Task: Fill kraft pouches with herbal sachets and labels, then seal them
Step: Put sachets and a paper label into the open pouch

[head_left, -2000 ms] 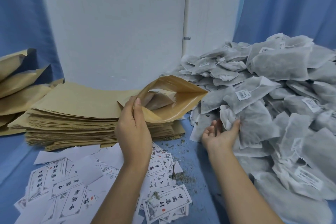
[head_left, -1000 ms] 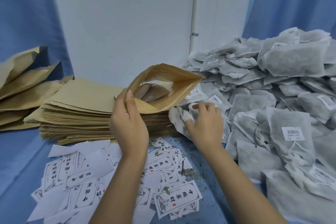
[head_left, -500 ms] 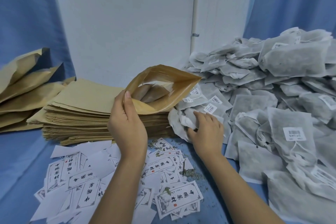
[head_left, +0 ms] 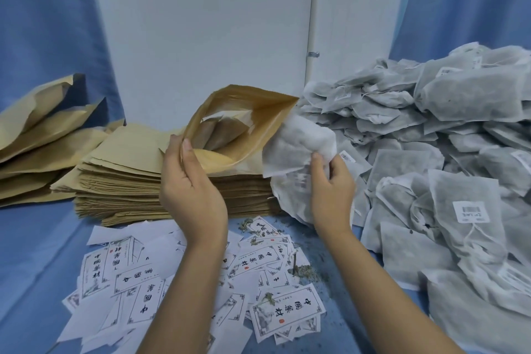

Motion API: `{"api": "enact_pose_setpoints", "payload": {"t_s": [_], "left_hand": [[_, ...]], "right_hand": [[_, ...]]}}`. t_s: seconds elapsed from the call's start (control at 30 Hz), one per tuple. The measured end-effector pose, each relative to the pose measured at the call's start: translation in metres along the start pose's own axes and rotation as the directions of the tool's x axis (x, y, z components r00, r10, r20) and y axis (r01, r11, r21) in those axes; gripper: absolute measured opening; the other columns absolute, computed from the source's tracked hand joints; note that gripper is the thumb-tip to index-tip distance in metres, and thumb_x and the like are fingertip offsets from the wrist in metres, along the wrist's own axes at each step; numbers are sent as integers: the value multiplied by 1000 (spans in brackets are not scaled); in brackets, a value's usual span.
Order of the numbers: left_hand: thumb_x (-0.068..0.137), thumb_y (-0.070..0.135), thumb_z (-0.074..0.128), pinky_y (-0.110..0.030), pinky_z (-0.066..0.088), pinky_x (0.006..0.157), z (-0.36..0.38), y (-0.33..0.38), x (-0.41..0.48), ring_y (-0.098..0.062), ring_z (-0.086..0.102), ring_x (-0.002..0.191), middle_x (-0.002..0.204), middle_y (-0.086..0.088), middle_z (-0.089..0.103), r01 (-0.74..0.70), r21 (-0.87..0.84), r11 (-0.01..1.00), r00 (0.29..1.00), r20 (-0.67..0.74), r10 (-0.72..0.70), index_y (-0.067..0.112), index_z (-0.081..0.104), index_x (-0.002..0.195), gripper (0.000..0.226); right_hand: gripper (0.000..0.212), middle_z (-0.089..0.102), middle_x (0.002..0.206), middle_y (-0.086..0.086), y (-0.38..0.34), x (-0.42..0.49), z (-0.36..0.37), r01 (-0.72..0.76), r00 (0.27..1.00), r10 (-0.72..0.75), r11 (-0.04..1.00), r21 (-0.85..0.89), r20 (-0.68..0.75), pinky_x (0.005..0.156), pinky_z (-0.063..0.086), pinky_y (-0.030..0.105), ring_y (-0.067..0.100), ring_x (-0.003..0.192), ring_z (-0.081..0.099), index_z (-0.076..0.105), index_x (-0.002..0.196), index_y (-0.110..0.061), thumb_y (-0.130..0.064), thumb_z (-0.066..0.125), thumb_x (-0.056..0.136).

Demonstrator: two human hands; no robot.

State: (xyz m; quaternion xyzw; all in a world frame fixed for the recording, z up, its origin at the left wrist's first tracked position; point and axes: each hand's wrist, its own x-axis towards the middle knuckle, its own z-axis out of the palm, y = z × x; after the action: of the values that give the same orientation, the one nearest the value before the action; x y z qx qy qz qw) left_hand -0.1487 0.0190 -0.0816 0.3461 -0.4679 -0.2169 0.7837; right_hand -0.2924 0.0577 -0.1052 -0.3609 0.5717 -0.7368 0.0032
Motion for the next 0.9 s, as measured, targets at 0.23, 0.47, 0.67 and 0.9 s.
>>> {"api": "enact_pose_setpoints", "payload": {"t_s": [0.23,0.47,0.67,0.9], "left_hand": [[97,6,43,-8,33,101,-4,-12,8,-20,38,133,127,15,48,-184,8,983,983,24,183,-2,60,119,28],[94,10,38,-18,28,111,-9,-26,6,-22,33,135,125,-9,57,-347,128,929,921,236,311,-5,60,115,34],[95,-1,45,-7,25,106,-6,-30,-11,-19,31,137,126,8,48,-311,134,941,906,340,252,0,60,117,27],[96,11,44,-2,25,103,-4,-26,-18,-17,35,136,126,4,52,-250,104,963,913,355,199,3,61,119,30]], "right_hand": [[21,64,60,4,-20,11,-6,-511,641,568,817,-266,516,46,43,21,19,51,60,63,77,-8,-27,63,87],[21,67,64,3,-29,20,-22,-737,386,569,664,-129,726,60,51,25,16,54,64,71,63,-16,-32,78,53],[14,68,65,4,-38,23,-18,-757,444,587,650,-67,677,48,51,21,16,53,65,68,68,-13,-24,77,69],[18,67,54,1,-42,32,-26,-537,633,620,783,-314,464,48,44,22,15,47,62,63,72,-10,-22,71,83]]}}
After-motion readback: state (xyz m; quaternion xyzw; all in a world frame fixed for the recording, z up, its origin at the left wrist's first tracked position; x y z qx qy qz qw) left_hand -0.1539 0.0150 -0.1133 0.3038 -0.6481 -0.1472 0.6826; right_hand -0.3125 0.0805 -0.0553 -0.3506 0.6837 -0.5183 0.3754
